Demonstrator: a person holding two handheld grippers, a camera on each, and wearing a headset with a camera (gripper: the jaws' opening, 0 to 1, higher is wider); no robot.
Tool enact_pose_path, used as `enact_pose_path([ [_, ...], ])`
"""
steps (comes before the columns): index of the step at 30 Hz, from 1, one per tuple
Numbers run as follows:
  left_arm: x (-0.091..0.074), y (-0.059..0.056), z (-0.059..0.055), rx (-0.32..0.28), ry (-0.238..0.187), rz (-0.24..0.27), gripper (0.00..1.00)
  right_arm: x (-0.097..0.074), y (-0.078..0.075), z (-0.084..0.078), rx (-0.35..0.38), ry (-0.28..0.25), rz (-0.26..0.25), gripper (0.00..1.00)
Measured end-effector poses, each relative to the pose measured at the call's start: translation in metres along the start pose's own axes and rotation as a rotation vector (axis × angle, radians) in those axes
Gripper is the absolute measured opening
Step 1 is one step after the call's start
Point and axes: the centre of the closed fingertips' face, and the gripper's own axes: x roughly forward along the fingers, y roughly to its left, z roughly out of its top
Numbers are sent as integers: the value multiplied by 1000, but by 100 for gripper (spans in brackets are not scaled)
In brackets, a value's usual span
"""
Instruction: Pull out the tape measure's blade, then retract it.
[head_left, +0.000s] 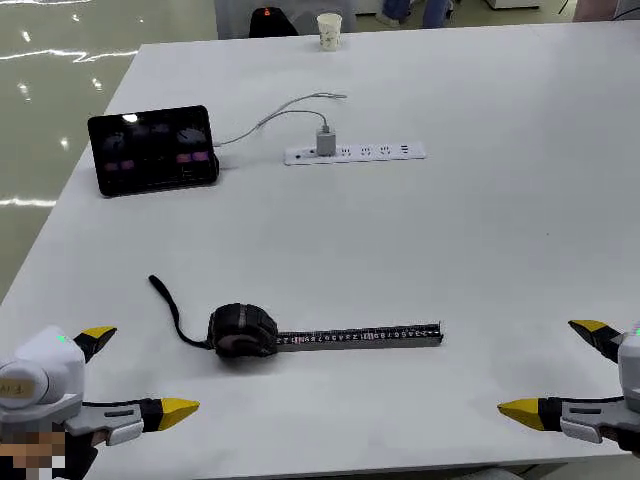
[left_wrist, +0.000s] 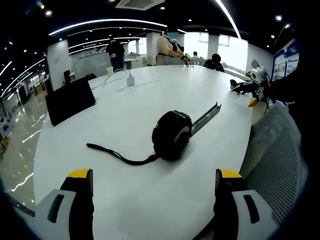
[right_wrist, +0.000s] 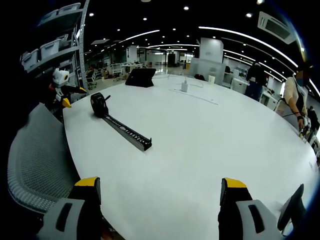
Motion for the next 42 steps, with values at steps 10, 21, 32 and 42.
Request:
enact_pose_path([
  [10,6,1,5,-8,-4,4,99,0,-1,-3,41,9,7,99],
  [21,16,-8,19,12,16,-9,99,3,-6,7,-34,4,34,99],
  [32,27,-14,35,9,21,15,99,11,-15,17,-99,62,56,99],
  [42,37,-27,40,-45,24,37,99,24,-7,31,-130,84,138,99],
])
